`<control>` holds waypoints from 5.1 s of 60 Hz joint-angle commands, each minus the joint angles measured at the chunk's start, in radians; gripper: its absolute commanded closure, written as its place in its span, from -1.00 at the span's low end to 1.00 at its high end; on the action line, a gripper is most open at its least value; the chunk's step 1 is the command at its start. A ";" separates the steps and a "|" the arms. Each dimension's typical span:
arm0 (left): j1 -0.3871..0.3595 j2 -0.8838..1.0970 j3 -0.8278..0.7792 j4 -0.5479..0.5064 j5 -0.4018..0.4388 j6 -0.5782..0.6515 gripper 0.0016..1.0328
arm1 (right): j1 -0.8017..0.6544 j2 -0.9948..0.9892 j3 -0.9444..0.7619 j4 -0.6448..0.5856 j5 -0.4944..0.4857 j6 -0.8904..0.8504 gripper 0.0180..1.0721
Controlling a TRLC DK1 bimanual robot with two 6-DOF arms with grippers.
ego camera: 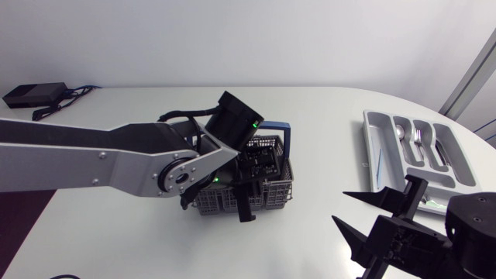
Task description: Sort the cutlery from the basket into the organizer compartments.
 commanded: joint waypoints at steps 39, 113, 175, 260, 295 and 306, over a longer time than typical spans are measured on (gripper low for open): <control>0.010 0.048 0.095 -0.052 -0.021 0.019 0.94 | -0.011 -0.012 -0.023 -0.014 -0.011 0.009 -0.15; 0.077 -0.290 0.108 -0.055 0.220 -0.585 0.93 | 0.058 0.330 0.221 0.346 -0.042 0.210 -0.14; 0.160 -0.245 0.135 0.000 0.321 -0.679 0.93 | 0.058 0.718 0.414 0.547 -0.025 0.304 0.71; 0.383 -0.463 0.065 -0.031 0.257 -0.622 -0.91 | -0.778 0.144 0.203 -0.054 -0.749 -0.106 0.83; 0.485 -0.506 -0.004 -0.058 0.223 -0.585 -0.91 | -1.424 0.828 0.445 -0.100 -1.025 -0.624 0.83; 0.482 -0.510 -0.025 -0.054 0.200 -0.570 -0.91 | -1.524 1.042 0.618 -0.249 -1.036 -0.859 0.83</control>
